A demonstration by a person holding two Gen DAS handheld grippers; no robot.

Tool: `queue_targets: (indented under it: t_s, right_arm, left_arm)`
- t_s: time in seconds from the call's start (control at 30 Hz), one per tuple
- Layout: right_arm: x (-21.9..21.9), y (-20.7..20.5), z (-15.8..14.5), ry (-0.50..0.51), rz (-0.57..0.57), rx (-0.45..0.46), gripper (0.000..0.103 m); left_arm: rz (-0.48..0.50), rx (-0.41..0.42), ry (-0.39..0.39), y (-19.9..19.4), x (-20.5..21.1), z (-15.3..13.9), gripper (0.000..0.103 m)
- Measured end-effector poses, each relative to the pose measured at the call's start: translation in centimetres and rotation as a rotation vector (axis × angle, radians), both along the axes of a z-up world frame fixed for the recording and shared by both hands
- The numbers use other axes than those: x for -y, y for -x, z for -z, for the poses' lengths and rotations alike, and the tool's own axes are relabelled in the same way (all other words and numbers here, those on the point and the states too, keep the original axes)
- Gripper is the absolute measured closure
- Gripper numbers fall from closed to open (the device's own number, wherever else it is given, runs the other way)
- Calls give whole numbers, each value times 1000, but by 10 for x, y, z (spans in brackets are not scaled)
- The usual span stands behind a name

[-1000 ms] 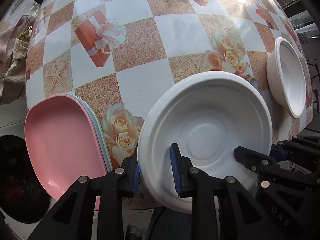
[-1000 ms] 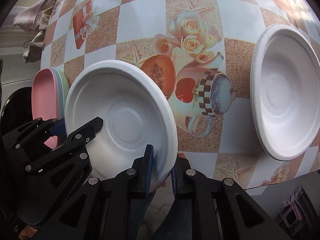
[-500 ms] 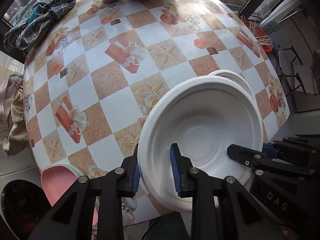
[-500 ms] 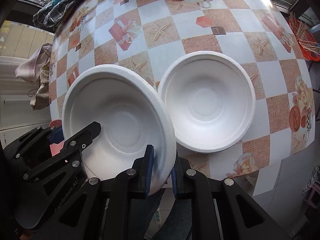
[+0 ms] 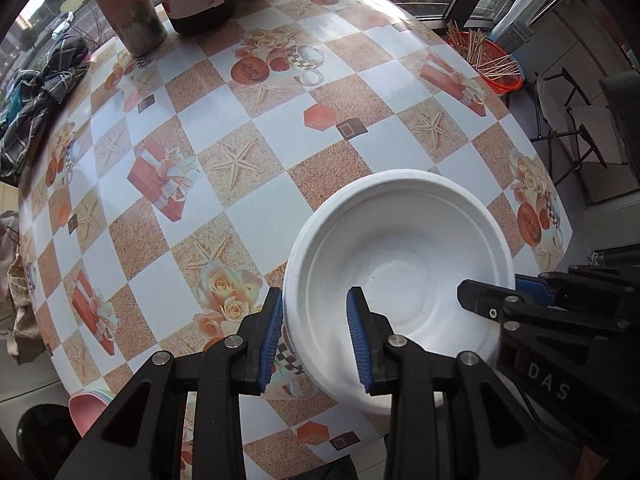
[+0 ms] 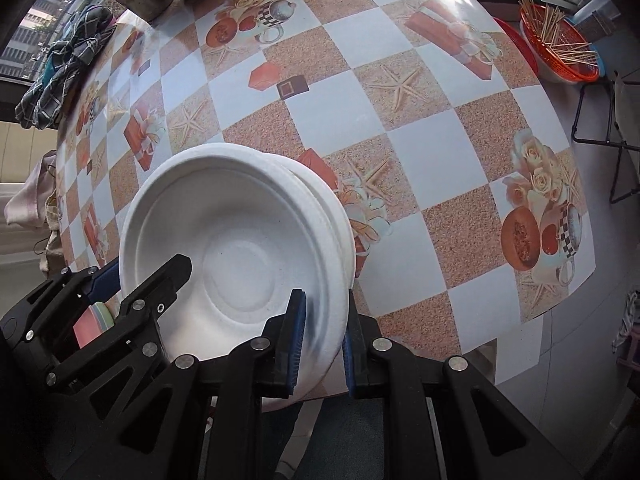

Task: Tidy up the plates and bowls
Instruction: 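Carry the third bowl over the bowl stack and lower it in, then open both grippers and lift them off the bowl stack, then move both grippers to the rim of the stacked white bowls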

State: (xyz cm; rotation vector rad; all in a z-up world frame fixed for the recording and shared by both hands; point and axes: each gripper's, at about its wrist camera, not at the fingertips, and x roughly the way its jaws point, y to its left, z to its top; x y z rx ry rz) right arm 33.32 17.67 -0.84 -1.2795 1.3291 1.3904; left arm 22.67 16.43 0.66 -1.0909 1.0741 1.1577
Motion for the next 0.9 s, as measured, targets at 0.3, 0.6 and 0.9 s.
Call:
queue_targets:
  t_s: [0.3, 0.6, 0.9]
  right_arm:
    - [-3, -20, -22, -85, 1, -17, 1]
    - [10, -18, -75, -246, 3, -8, 1]
    - [15, 7, -140, -495, -91, 109, 1]
  left_arm:
    - [-3, -140, 12, 30, 16, -15, 41]
    - [-46, -200, -462, 57, 62, -140, 10]
    - [12, 145, -310, 75, 48, -169, 0]
